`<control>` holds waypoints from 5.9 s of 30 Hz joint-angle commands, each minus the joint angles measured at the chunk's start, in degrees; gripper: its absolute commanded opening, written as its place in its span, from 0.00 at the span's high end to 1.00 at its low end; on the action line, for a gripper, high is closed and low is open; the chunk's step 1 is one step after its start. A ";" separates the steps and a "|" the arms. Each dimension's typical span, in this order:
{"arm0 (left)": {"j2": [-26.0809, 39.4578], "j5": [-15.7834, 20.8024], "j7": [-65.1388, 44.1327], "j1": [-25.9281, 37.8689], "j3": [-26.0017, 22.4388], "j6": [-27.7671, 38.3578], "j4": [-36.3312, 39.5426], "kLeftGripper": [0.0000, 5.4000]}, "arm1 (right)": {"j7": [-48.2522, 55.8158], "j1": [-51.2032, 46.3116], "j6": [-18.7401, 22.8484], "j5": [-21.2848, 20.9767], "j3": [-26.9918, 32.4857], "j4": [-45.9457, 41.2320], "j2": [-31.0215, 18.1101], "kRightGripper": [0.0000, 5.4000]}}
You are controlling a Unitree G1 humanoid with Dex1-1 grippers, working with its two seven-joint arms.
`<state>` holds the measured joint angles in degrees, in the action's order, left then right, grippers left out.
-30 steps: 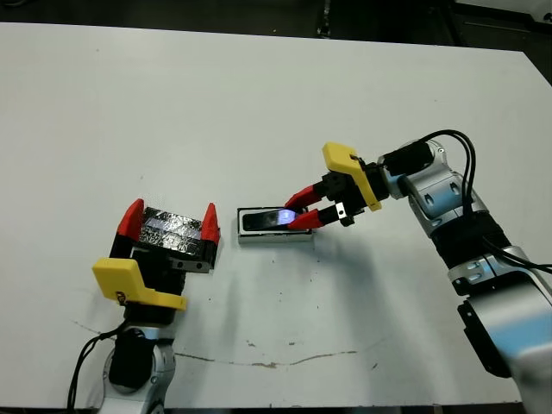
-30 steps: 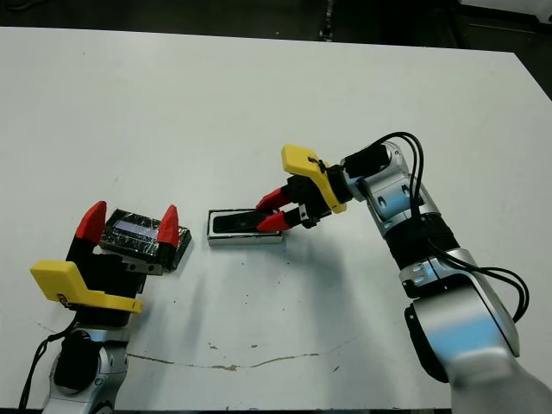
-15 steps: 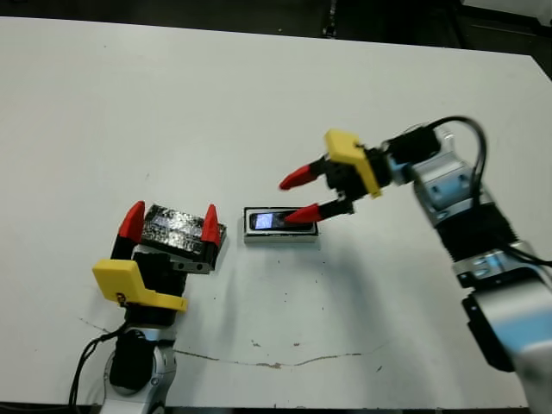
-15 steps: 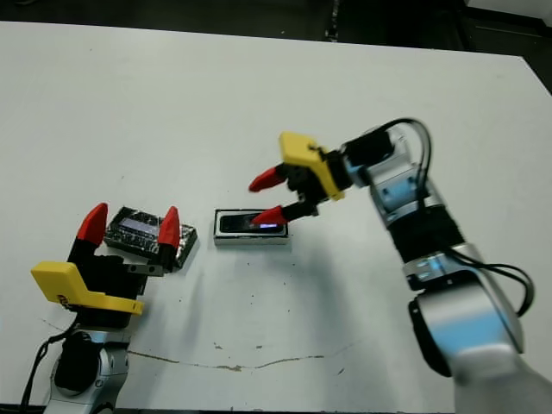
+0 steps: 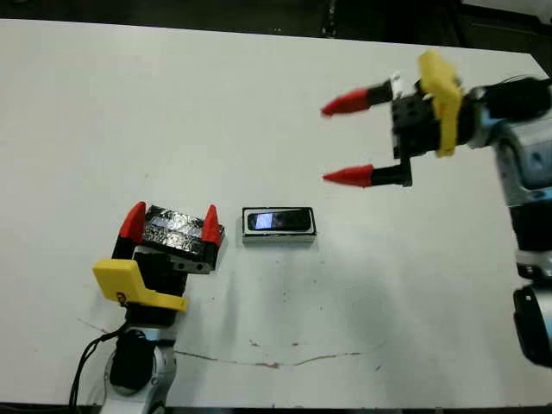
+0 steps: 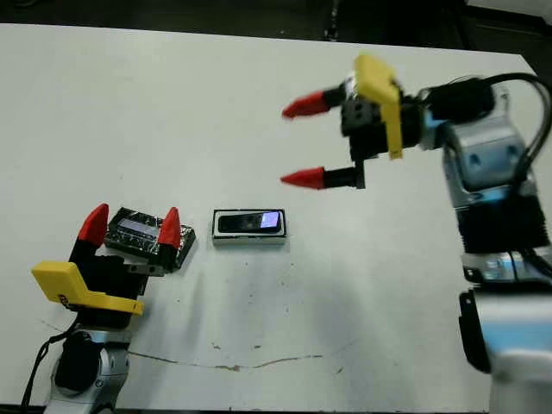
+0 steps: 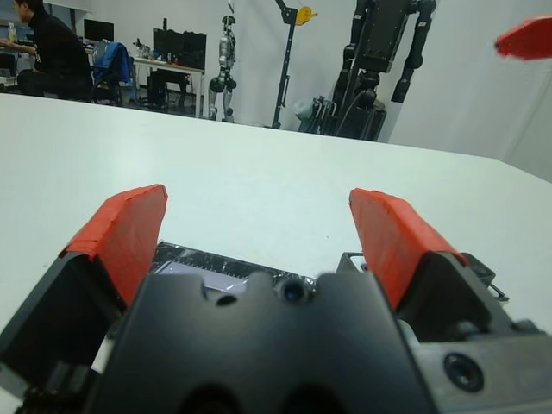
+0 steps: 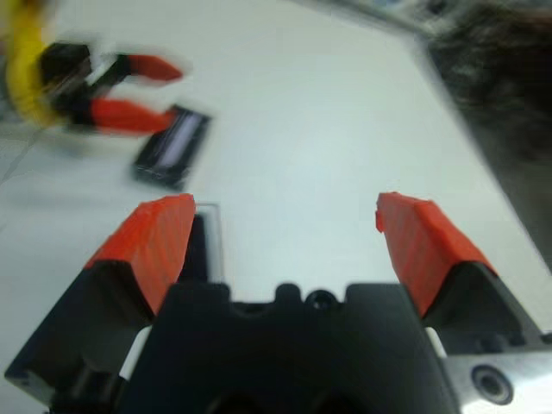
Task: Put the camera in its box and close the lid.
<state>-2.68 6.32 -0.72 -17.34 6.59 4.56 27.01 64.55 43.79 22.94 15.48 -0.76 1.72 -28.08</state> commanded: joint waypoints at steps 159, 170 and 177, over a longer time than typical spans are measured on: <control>47.65 9.43 -91.78 69.00 31.06 -0.74 -57.96 0.00 | -44.66 -62.32 -1.16 20.50 8.33 -32.19 14.08 1.00; 47.81 7.17 -91.78 68.30 32.05 1.55 -60.04 0.00 | -43.95 -62.39 -0.62 20.91 8.70 -32.30 13.82 1.00; 48.17 6.20 -91.78 68.62 33.53 1.11 -62.54 0.00 | -43.84 -62.44 -0.54 21.35 8.81 -32.10 13.68 1.00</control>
<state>44.87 13.59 -92.22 51.70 39.47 6.32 -34.78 20.27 -18.14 21.62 36.56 7.40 -30.67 -13.56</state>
